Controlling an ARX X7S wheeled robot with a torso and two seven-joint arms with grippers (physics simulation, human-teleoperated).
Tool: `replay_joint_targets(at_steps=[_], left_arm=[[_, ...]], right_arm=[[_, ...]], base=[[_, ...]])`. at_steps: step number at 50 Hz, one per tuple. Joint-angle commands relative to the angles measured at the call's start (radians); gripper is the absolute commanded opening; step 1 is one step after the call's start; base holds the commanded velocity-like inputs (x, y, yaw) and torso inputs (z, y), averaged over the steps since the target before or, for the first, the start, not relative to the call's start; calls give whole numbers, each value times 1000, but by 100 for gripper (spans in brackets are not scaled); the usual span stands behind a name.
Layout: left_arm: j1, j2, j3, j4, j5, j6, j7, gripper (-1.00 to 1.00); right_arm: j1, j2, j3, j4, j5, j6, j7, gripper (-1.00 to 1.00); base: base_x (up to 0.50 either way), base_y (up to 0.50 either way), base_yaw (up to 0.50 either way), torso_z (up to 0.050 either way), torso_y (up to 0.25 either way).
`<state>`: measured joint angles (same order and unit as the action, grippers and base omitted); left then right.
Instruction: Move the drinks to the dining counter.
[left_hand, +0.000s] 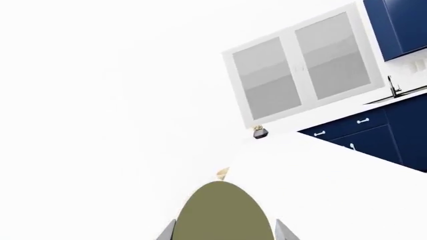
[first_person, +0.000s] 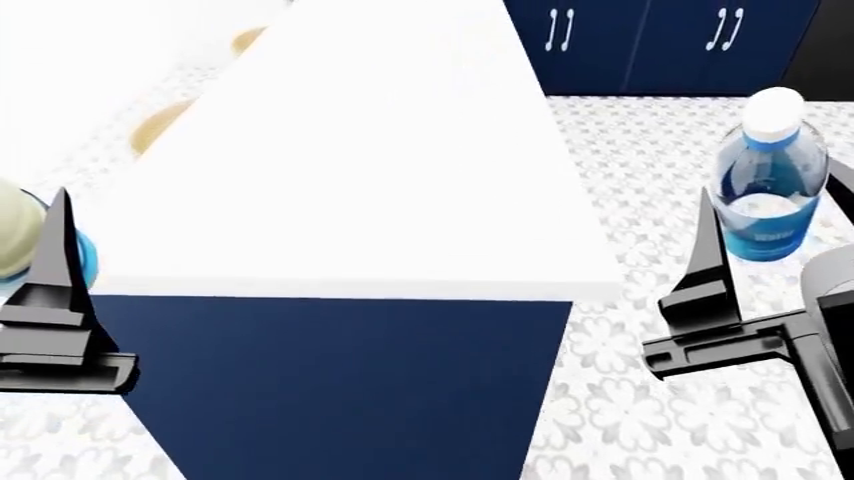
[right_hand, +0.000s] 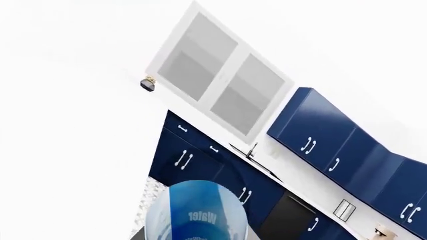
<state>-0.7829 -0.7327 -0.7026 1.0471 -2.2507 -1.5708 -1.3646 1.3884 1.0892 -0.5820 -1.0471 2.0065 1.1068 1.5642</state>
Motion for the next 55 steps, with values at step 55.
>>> replay_joint_targets(at_steps=[55], left_arm=[[-11, -1, 9, 0, -4, 1, -17, -100]], right_arm=[[-75, -60, 214, 0, 26, 110, 6, -100]], base=[[-195, 214, 0, 0, 2]])
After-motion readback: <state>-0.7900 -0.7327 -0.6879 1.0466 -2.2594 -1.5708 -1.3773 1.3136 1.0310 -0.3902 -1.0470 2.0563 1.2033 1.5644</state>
